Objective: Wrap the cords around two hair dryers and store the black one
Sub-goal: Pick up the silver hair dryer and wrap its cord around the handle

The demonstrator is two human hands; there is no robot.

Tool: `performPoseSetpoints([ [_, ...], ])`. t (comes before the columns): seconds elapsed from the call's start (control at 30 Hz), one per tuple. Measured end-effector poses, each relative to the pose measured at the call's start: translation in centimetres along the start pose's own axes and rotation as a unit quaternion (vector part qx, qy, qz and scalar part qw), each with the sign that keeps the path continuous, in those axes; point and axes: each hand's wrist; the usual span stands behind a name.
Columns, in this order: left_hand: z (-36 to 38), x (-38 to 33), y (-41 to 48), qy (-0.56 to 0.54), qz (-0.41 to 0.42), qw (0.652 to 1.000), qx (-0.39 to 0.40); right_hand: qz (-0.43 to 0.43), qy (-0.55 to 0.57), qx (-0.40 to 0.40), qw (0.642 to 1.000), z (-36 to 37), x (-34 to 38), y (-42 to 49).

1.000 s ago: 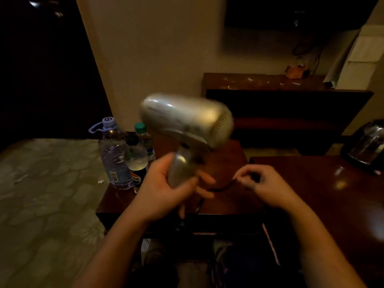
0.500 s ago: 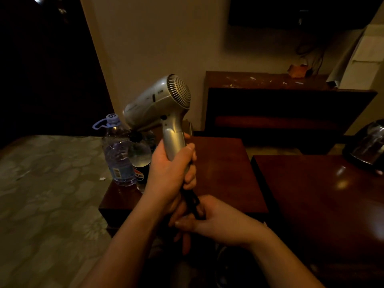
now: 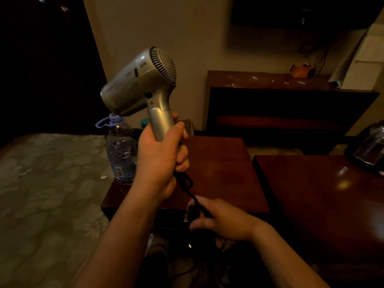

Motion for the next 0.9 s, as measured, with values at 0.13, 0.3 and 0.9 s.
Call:
performPoseSetpoints([
  [0.13,-0.2,0.3,0.1,0.036,-0.011,0.999,0.008,-0.078,-0.194,-0.132,0.969,-0.2,-0.6,0.3],
  [0.3,-0.2,1.1,-0.5,0.082,-0.025,0.996,0.023,-0.159,0.039,-0.143,0.976,0.1,1.1,0.0],
  [0.9,-2.3,-2.3,-1.4,0.106,-0.306,0.906,0.273,0.001,-0.097,-0.268,0.959,-3.4,-3.8,-0.1],
])
Point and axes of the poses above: each hand's wrist, its own y-axis towards the middle knuckle, its own z-axis out of the palm, x = y × z, and after that the axes turned 6 degrees about -x, right-handed
